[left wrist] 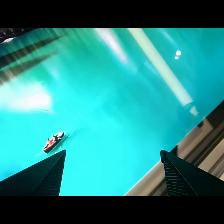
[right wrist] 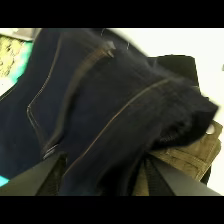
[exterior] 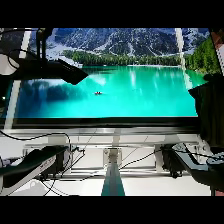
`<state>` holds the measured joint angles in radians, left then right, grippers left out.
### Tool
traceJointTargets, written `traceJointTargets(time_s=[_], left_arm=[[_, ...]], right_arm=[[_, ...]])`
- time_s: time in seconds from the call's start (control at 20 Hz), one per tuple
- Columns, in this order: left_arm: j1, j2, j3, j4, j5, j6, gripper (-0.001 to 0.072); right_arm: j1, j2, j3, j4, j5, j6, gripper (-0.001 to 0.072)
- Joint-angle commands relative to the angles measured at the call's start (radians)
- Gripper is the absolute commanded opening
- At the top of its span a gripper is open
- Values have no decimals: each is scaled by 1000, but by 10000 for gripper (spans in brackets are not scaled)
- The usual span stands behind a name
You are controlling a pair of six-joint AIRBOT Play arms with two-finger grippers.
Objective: Fold the clothes and pants, and hang the long-sleeved shirts on hangers.
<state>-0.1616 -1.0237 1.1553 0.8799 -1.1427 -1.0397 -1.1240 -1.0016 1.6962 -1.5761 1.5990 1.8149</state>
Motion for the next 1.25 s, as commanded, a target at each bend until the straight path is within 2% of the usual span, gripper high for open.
traceJointTargets(time_s=[0.0, 0.1, 0.15, 0.2, 0.25, 0.45, 0.65, 0.8, 1.0, 1.1, 1.2], left_arm=[[1, 4, 1, 2, 2, 0, 653], [1, 4, 1, 2, 2, 0, 653], [1, 3, 1, 2, 2, 0, 653], [1, 4, 1, 2, 2, 0, 653], [1, 3, 1, 3, 2, 0, 653], [1, 3, 1, 2, 2, 0, 653], [1, 4, 1, 2, 2, 0, 653], [1, 3, 1, 2, 2, 0, 654], [1, 4, 1, 2, 2, 0, 653], [1, 3, 1, 2, 2, 0, 653], [1, 4, 1, 2, 2, 0, 653]], right_arm=[[-37, -1, 0, 35, -14, 10, 556], [-34, -10, 0, 63, -13, 9, 544], [-34, -14, 0, 92, -10, 9, 414], [-34, -18, 0, 132, -7, -2, 130], [-34, -20, 0, 180, -10, -19, 33], [109, -21, 0, 234, -19, -68, 32], [457, -20, 0, 176, -100, -197, 32], [734, -14, 0, 119, -182, -250, 32], [1030, 2, 0, -75, -232, -243, 30], [1126, 2, 0, -222, -227, -179, 30], [1152, 2, 0, -235, -216, -166, 32]])
